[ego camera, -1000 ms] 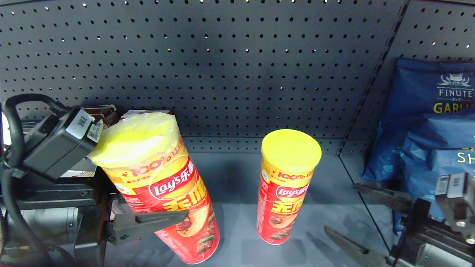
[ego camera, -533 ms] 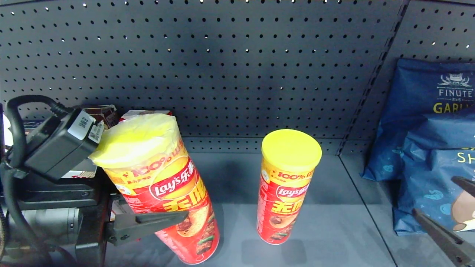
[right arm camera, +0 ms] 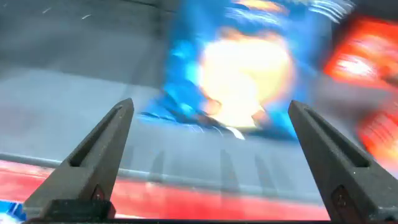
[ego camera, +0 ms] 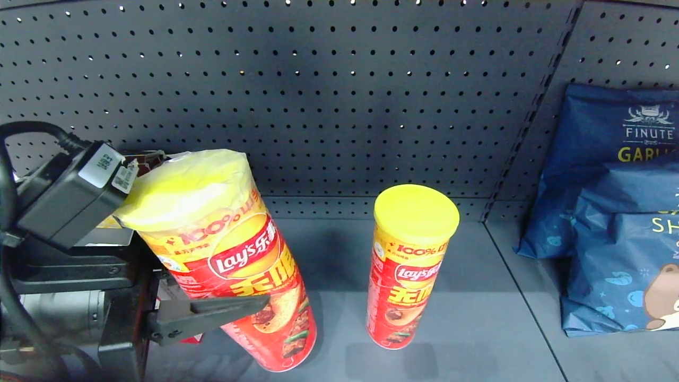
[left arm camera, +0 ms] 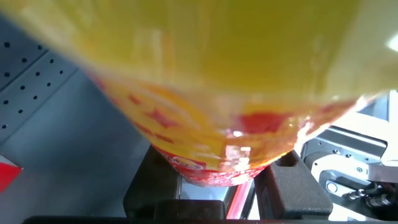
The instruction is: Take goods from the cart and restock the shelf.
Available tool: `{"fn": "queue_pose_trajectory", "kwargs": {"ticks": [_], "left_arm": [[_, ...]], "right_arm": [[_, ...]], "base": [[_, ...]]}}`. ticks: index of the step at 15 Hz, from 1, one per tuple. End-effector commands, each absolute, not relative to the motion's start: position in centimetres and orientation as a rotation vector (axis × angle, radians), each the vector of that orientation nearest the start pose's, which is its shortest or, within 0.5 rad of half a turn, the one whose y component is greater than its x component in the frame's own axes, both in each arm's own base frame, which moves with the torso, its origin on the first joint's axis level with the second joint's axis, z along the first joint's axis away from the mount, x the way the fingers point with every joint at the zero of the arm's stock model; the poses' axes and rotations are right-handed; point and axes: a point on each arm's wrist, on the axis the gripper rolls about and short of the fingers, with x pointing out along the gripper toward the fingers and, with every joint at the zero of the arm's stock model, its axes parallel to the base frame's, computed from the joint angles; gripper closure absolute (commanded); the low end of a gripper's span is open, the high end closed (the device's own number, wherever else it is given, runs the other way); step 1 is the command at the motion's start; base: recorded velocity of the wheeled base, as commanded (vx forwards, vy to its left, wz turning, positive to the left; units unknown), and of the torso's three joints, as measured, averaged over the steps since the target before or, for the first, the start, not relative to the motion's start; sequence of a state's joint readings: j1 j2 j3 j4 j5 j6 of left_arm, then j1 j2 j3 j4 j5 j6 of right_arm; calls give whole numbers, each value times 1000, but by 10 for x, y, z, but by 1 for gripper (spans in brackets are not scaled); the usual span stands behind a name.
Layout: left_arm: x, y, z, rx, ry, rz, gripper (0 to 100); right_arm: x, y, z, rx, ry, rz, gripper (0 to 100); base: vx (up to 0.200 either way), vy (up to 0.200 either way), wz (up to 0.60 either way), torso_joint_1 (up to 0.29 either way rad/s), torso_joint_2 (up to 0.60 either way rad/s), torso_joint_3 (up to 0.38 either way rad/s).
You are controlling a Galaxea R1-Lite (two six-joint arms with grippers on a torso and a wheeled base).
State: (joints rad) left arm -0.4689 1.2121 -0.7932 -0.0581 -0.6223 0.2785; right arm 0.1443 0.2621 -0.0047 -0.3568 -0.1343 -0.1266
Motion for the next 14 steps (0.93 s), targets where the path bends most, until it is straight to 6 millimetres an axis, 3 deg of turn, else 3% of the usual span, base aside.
{"fn": "queue_pose_trajectory", "kwargs": {"ticks": [1, 2, 4, 6, 7, 11, 14], "left_arm": [[151, -93, 244, 220, 224, -1131, 100], [151, -93, 244, 220, 224, -1132, 100], [150, -93, 243, 220, 227, -1134, 100], [147, -91, 241, 220, 227, -1137, 100], [146, -91, 238, 219, 237, -1139, 100], [145, -91, 239, 216, 232, -1156, 100], [142, -95, 238, 219, 234, -1183, 100]], "right_arm": [[-16, -6, 89, -24, -30, -125, 0], [-17, -7, 82, -37, 52, -140, 0], [-16, -7, 83, -73, 32, -140, 0], [-16, -2, 84, -72, 18, 88, 0], [-16, -1, 84, -56, 19, 103, 0], [-16, -4, 83, 16, 26, -31, 0], [-16, 1, 78, -55, 69, 191, 0]], "base": [[0, 0, 0, 0, 0, 0], [0, 0, 0, 0, 0, 0], [0, 0, 0, 0, 0, 0], [0, 0, 0, 0, 0, 0], [0, 0, 0, 0, 0, 0], [0, 0, 0, 0, 0, 0], [0, 0, 0, 0, 0, 0]]}}
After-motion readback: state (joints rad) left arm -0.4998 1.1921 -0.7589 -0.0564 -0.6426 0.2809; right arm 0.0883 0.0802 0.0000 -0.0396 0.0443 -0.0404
